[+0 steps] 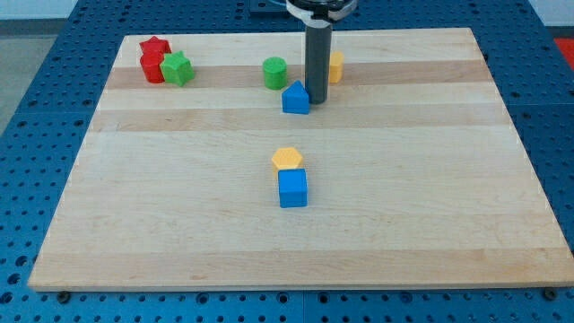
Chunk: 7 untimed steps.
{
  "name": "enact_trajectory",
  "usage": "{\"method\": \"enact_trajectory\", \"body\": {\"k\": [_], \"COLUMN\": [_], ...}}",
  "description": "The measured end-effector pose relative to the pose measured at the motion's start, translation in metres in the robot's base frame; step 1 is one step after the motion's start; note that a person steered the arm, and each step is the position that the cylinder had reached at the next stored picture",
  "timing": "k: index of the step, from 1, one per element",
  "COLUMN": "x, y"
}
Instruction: Drag the blue triangle to the top yellow hexagon
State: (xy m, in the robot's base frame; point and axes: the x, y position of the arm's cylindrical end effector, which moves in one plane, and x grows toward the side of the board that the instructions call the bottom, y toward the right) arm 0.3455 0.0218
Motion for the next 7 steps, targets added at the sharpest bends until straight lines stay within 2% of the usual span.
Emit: {"method": "enact_trajectory", "body": {"k": [7], "x": [-0.015], "y": [-0.046]}}
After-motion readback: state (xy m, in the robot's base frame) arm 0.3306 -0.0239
